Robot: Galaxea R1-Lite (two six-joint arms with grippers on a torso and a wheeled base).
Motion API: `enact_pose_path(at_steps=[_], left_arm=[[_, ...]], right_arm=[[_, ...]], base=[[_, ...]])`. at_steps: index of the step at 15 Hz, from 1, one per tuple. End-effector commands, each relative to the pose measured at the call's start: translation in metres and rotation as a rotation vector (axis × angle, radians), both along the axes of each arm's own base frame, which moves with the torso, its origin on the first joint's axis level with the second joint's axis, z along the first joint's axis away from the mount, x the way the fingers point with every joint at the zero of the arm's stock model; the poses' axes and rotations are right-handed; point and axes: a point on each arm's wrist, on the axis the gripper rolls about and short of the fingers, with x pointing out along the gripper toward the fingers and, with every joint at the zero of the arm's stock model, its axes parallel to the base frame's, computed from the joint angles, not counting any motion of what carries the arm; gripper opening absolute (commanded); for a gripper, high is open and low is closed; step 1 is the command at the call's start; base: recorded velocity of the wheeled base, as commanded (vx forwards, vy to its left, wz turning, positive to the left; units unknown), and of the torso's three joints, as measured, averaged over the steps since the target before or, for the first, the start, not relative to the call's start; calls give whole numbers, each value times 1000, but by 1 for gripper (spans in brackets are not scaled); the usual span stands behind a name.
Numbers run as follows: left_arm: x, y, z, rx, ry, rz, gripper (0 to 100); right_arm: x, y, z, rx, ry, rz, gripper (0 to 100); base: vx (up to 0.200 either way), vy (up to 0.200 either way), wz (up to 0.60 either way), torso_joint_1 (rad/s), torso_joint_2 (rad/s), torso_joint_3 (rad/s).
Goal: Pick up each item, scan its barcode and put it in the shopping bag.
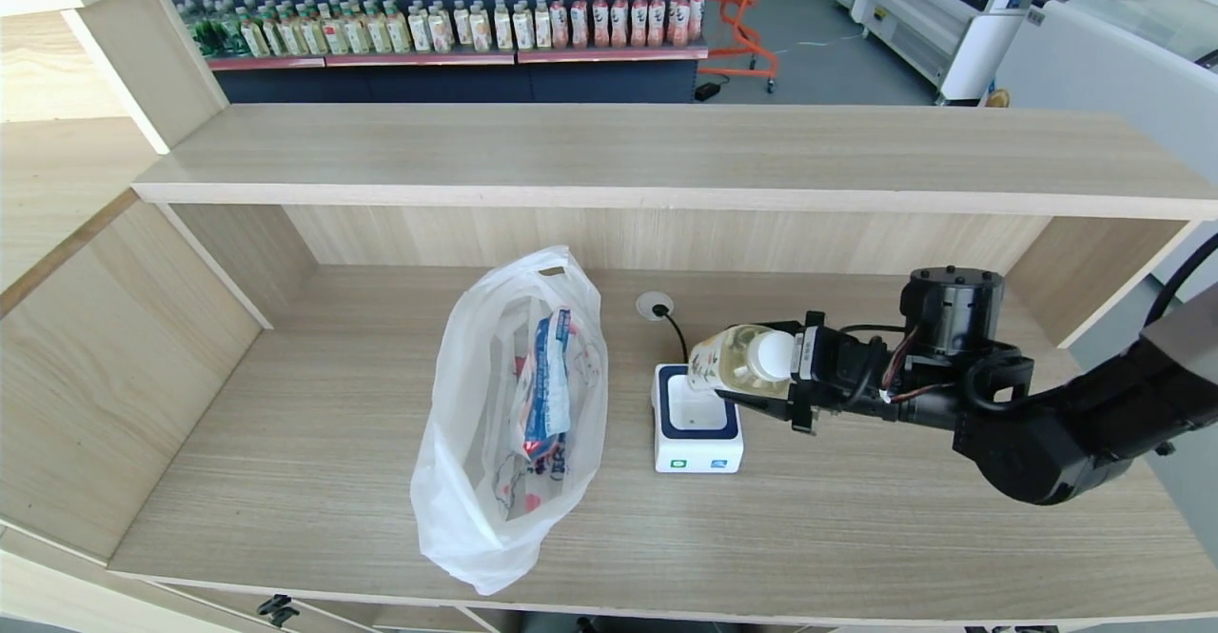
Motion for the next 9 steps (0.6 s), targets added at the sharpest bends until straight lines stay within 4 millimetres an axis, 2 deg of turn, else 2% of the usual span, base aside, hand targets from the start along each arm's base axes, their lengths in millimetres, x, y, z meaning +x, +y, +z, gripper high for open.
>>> enact_pose_path(at_steps=[1, 5, 8, 9], left_arm=[[0, 0, 0, 0, 0, 0, 100], [0, 0, 0, 0, 0, 0, 100], [0, 0, 0, 0, 0, 0, 100], [0, 0, 0, 0, 0, 0, 100]], right_arm=[[7, 3, -17, 0, 3, 3, 0], [10, 4, -18, 12, -22, 3, 0], [7, 4, -11, 32, -17, 4, 0], [3, 3, -3, 54, -8, 0, 0]], base=[[0, 0, 0, 0, 0, 0], [0, 0, 0, 0, 0, 0], [0, 0, 0, 0, 0, 0], [0, 0, 0, 0, 0, 0]])
